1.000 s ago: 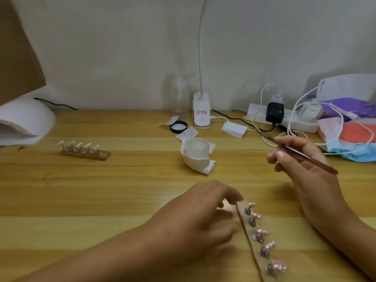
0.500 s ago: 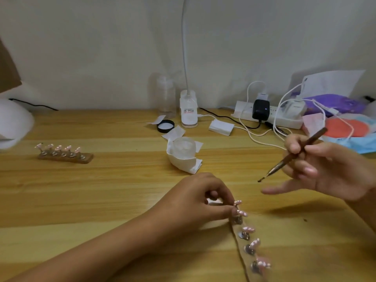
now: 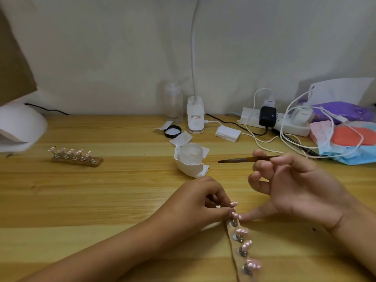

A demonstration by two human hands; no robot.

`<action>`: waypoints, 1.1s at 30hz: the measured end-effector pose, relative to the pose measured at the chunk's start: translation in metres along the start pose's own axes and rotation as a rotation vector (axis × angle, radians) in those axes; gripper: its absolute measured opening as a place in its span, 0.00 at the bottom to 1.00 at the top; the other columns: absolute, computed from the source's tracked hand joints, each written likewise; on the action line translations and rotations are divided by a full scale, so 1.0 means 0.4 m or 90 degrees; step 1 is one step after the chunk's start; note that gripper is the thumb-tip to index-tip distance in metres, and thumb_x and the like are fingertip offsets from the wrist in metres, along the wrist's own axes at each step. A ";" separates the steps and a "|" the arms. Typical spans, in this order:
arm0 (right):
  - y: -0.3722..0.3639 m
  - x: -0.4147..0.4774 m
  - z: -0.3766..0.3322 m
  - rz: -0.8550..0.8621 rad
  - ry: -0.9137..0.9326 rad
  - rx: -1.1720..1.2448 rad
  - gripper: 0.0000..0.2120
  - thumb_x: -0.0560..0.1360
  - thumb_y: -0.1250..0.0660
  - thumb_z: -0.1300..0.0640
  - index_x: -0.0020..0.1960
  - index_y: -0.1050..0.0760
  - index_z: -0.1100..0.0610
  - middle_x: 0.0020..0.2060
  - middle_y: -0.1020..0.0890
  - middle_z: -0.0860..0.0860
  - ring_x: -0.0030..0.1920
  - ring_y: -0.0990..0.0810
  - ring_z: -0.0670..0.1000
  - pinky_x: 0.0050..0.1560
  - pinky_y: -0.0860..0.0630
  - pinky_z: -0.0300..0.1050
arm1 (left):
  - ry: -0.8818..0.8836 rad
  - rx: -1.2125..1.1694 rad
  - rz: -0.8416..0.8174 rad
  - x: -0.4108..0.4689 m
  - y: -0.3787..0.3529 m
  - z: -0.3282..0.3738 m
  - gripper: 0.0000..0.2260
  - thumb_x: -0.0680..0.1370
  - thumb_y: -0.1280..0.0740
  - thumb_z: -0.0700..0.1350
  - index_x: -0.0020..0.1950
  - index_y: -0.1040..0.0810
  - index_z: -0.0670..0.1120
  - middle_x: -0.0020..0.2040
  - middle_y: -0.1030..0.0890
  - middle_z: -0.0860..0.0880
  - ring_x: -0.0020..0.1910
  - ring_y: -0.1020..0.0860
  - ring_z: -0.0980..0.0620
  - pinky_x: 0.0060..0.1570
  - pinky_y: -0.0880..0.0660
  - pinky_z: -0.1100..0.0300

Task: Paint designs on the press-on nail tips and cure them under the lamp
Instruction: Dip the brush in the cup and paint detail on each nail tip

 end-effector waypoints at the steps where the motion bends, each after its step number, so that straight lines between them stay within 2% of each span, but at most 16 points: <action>1: -0.004 0.002 0.004 0.025 0.014 0.006 0.14 0.69 0.26 0.62 0.53 0.20 0.55 0.40 0.19 0.50 0.48 0.17 0.53 0.59 0.40 0.84 | 0.007 -0.016 0.002 0.000 0.003 -0.003 0.06 0.71 0.24 0.48 0.39 0.19 0.56 0.44 0.20 0.57 0.38 0.24 0.65 0.38 0.29 0.72; 4: -0.006 0.005 0.014 0.068 0.034 0.016 0.16 0.65 0.23 0.63 0.52 0.19 0.55 0.40 0.20 0.50 0.47 0.17 0.54 0.58 0.38 0.83 | 0.027 -0.086 0.006 0.001 0.007 -0.009 0.05 0.71 0.23 0.45 0.40 0.18 0.52 0.45 0.18 0.57 0.43 0.20 0.66 0.42 0.26 0.72; 6: -0.002 0.006 0.012 0.107 0.053 -0.002 0.17 0.63 0.21 0.63 0.51 0.17 0.56 0.39 0.19 0.51 0.45 0.17 0.54 0.57 0.33 0.78 | 0.043 -0.173 0.033 -0.003 0.007 -0.009 0.05 0.72 0.24 0.44 0.40 0.18 0.53 0.44 0.17 0.56 0.44 0.18 0.61 0.45 0.22 0.66; 9: 0.002 0.011 0.002 0.160 0.107 -0.042 0.20 0.57 0.18 0.62 0.48 0.16 0.56 0.36 0.21 0.51 0.37 0.18 0.50 0.43 0.20 0.59 | 0.007 -0.297 0.156 -0.019 0.023 -0.002 0.03 0.73 0.25 0.45 0.42 0.18 0.52 0.43 0.16 0.55 0.43 0.19 0.59 0.43 0.23 0.67; 11: 0.004 0.019 -0.003 0.202 0.157 -0.053 0.19 0.57 0.19 0.61 0.47 0.16 0.56 0.34 0.23 0.50 0.33 0.21 0.48 0.35 0.21 0.46 | -0.053 -0.385 0.220 -0.029 0.042 0.011 0.03 0.72 0.26 0.46 0.44 0.18 0.52 0.44 0.15 0.51 0.44 0.18 0.56 0.44 0.23 0.66; 13: 0.012 0.029 -0.004 0.264 0.222 -0.085 0.09 0.65 0.27 0.57 0.46 0.17 0.55 0.32 0.24 0.49 0.30 0.24 0.46 0.30 0.24 0.41 | -0.079 -0.429 0.277 -0.033 0.060 0.020 0.05 0.72 0.25 0.48 0.44 0.18 0.54 0.45 0.15 0.50 0.45 0.17 0.54 0.45 0.23 0.66; 15: 0.010 0.032 -0.004 0.298 0.280 -0.158 0.09 0.71 0.35 0.54 0.44 0.16 0.52 0.32 0.23 0.49 0.31 0.24 0.46 0.29 0.24 0.38 | -0.066 -0.450 0.333 -0.032 0.066 0.017 0.05 0.71 0.25 0.48 0.45 0.18 0.55 0.44 0.16 0.51 0.46 0.17 0.55 0.45 0.23 0.67; 20: 0.021 0.029 0.022 0.295 0.386 -0.353 0.12 0.73 0.36 0.51 0.49 0.15 0.49 0.38 0.17 0.51 0.39 0.18 0.45 0.37 0.20 0.39 | -0.064 -0.446 0.383 -0.025 0.067 -0.012 0.07 0.71 0.25 0.50 0.47 0.17 0.56 0.47 0.16 0.54 0.48 0.19 0.59 0.48 0.25 0.69; 22: 0.040 0.028 0.037 0.324 0.412 -0.366 0.12 0.73 0.36 0.52 0.49 0.15 0.51 0.37 0.17 0.52 0.40 0.17 0.46 0.38 0.20 0.38 | -0.064 -0.443 0.413 -0.020 0.064 -0.021 0.07 0.70 0.27 0.51 0.48 0.17 0.55 0.47 0.16 0.55 0.47 0.20 0.61 0.48 0.25 0.69; 25: 0.056 0.025 0.050 0.395 0.451 -0.370 0.14 0.78 0.39 0.58 0.46 0.14 0.52 0.33 0.17 0.53 0.36 0.18 0.47 0.33 0.23 0.34 | -0.044 -0.382 0.505 -0.021 0.073 -0.024 0.07 0.71 0.30 0.54 0.47 0.18 0.58 0.44 0.18 0.60 0.40 0.23 0.66 0.42 0.28 0.74; 27: 0.058 0.027 0.047 0.415 0.465 -0.396 0.18 0.81 0.42 0.61 0.46 0.14 0.51 0.32 0.17 0.54 0.35 0.18 0.46 0.31 0.25 0.32 | -0.025 -0.367 0.559 -0.017 0.087 -0.034 0.07 0.70 0.32 0.56 0.46 0.18 0.59 0.41 0.20 0.61 0.36 0.26 0.64 0.37 0.29 0.72; 29: 0.066 0.034 0.045 0.425 0.470 -0.421 0.15 0.79 0.40 0.58 0.48 0.15 0.51 0.34 0.16 0.54 0.37 0.17 0.47 0.32 0.25 0.32 | 0.000 -0.382 0.591 -0.013 0.099 -0.039 0.05 0.71 0.32 0.55 0.45 0.19 0.60 0.36 0.24 0.62 0.31 0.31 0.61 0.32 0.31 0.70; 31: 0.062 0.040 0.040 0.420 0.471 -0.431 0.12 0.76 0.38 0.53 0.49 0.15 0.51 0.35 0.16 0.55 0.37 0.17 0.48 0.32 0.25 0.32 | 0.018 -0.406 0.595 0.000 0.111 -0.037 0.05 0.74 0.34 0.52 0.43 0.20 0.62 0.35 0.25 0.62 0.29 0.32 0.61 0.29 0.33 0.70; 33: 0.051 0.043 0.038 0.419 0.462 -0.452 0.15 0.73 0.32 0.42 0.50 0.15 0.51 0.37 0.15 0.56 0.38 0.17 0.48 0.33 0.24 0.32 | 0.023 -0.429 0.597 0.008 0.109 -0.038 0.09 0.75 0.37 0.49 0.41 0.21 0.62 0.37 0.23 0.61 0.29 0.32 0.61 0.27 0.33 0.69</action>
Point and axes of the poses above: each hand's wrist, its own x-axis towards the middle knuckle, its own y-axis out of the back of the hand, z = x × y, the point moved 1 cm from there along x, towards the middle knuckle
